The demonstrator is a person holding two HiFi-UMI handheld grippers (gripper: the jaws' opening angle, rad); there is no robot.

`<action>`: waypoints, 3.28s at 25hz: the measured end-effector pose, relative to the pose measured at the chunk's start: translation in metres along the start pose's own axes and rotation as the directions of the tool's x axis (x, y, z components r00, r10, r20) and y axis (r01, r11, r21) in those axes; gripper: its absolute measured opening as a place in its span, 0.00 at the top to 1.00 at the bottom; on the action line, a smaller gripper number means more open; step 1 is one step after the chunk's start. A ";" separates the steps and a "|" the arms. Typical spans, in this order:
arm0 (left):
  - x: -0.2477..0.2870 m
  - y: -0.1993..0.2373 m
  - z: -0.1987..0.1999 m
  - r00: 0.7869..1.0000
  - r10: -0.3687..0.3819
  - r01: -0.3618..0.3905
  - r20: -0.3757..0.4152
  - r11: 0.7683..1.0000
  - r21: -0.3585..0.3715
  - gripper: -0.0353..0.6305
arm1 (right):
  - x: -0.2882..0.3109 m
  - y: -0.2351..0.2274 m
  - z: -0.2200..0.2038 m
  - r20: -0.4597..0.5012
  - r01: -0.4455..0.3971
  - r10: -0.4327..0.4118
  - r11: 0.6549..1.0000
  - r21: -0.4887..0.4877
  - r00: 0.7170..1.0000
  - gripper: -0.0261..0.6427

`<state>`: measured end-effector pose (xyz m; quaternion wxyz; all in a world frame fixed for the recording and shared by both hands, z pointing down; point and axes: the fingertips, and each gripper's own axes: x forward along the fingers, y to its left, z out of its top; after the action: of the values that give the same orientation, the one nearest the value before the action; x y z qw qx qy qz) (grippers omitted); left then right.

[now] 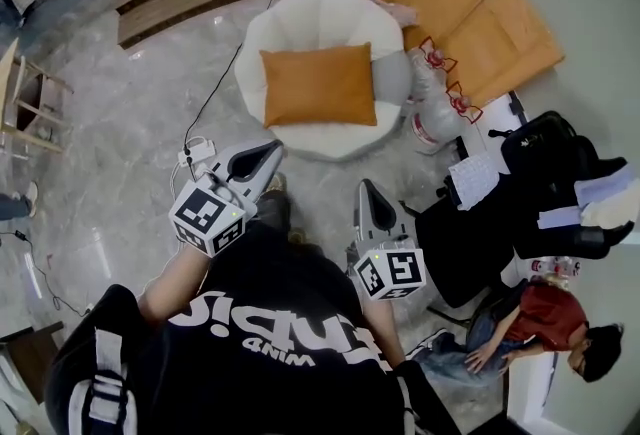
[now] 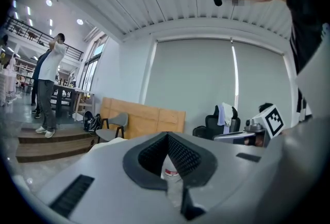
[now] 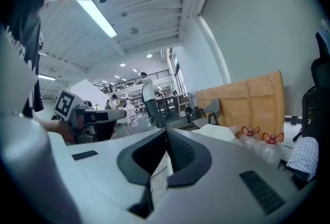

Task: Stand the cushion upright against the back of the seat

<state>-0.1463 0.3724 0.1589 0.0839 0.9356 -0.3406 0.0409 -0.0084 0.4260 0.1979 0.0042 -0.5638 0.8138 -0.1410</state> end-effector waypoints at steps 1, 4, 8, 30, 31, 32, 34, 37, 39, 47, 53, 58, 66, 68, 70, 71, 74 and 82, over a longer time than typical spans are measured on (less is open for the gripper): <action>0.003 0.001 0.000 1.000 -0.006 0.006 0.002 1.000 -0.003 0.94 | 0.003 -0.001 0.000 -0.003 0.000 0.000 1.000 0.001 1.000 0.93; 0.016 0.005 0.001 1.000 -0.031 0.031 0.005 0.999 -0.008 0.94 | 0.012 -0.008 0.000 -0.009 0.009 -0.009 1.000 0.001 1.000 0.93; 0.038 0.015 0.002 0.998 -0.068 0.068 -0.003 0.997 -0.026 0.94 | 0.028 -0.020 0.004 -0.009 0.027 -0.027 1.000 0.013 1.000 0.93; 0.200 0.171 0.015 0.975 -0.205 0.199 -0.083 0.977 -0.078 0.94 | 0.246 -0.087 0.035 -0.099 0.062 -0.059 0.998 0.024 0.993 0.93; 0.207 0.178 0.017 0.972 -0.218 0.211 -0.087 0.974 -0.078 0.94 | 0.258 -0.088 0.038 -0.098 0.063 -0.061 0.998 0.022 0.993 0.93; 0.213 0.184 0.019 0.969 -0.230 0.223 -0.087 0.972 -0.077 0.94 | 0.270 -0.089 0.042 -0.098 0.064 -0.061 0.998 0.020 0.993 0.93; 0.222 0.198 0.024 0.965 -0.251 0.245 -0.077 0.967 -0.073 0.94 | 0.292 -0.089 0.046 -0.097 0.060 -0.058 0.998 0.017 0.994 0.93; 0.232 0.218 0.032 0.961 -0.268 0.265 -0.066 0.963 -0.059 0.94 | 0.319 -0.086 0.054 -0.090 0.054 -0.053 0.998 0.011 0.995 0.93; 0.241 0.225 0.036 0.953 -0.295 0.292 -0.067 0.955 -0.049 0.94 | 0.328 -0.088 0.059 -0.082 0.070 -0.069 0.998 0.009 0.994 0.93; 0.285 0.217 0.043 0.918 -0.387 0.386 -0.090 0.922 -0.029 0.94 | 0.335 -0.123 0.062 -0.082 0.171 -0.167 0.984 0.044 0.983 0.93; 0.329 0.213 0.041 0.913 -0.397 0.398 -0.091 0.917 -0.003 0.94 | 0.337 -0.161 0.057 -0.077 0.206 -0.200 0.975 0.089 0.977 0.93; 0.359 0.216 0.031 0.905 -0.405 0.408 -0.129 0.913 -0.005 0.94 | 0.348 -0.186 0.061 -0.065 0.209 -0.203 0.972 0.106 0.977 0.93; 0.414 0.222 -0.009 0.881 -0.426 0.423 -0.204 0.904 -0.061 0.93 | 0.374 -0.232 0.031 -0.110 0.231 -0.217 0.962 0.145 0.970 0.93; 0.424 0.223 -0.022 0.872 -0.434 0.424 -0.224 0.901 -0.093 0.83 | 0.379 -0.240 0.016 -0.142 0.236 -0.213 0.957 0.170 0.967 0.91; 0.433 0.227 -0.038 0.867 -0.432 0.416 -0.248 0.902 -0.114 0.78 | 0.386 -0.243 -0.005 -0.193 0.232 -0.193 0.950 0.207 0.962 0.74; 0.440 0.230 -0.048 0.868 -0.425 0.410 -0.257 0.905 -0.112 0.78 | 0.391 -0.247 -0.016 -0.213 0.229 -0.182 0.948 0.222 0.960 0.71; 0.461 0.240 -0.080 0.866 -0.404 0.389 -0.296 0.915 -0.110 0.78 | 0.405 -0.263 -0.046 -0.251 0.229 -0.167 0.943 0.242 0.953 0.68; 0.506 0.268 -0.193 0.828 -0.355 0.332 -0.434 0.934 -0.130 0.77 | 0.419 -0.329 -0.171 -0.383 0.387 -0.241 0.844 0.371 0.892 0.67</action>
<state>0.0643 -0.1129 0.4506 0.1892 0.9438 -0.1388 0.2326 0.1126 -0.0274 0.5026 -0.0254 -0.6445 0.6456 -0.4089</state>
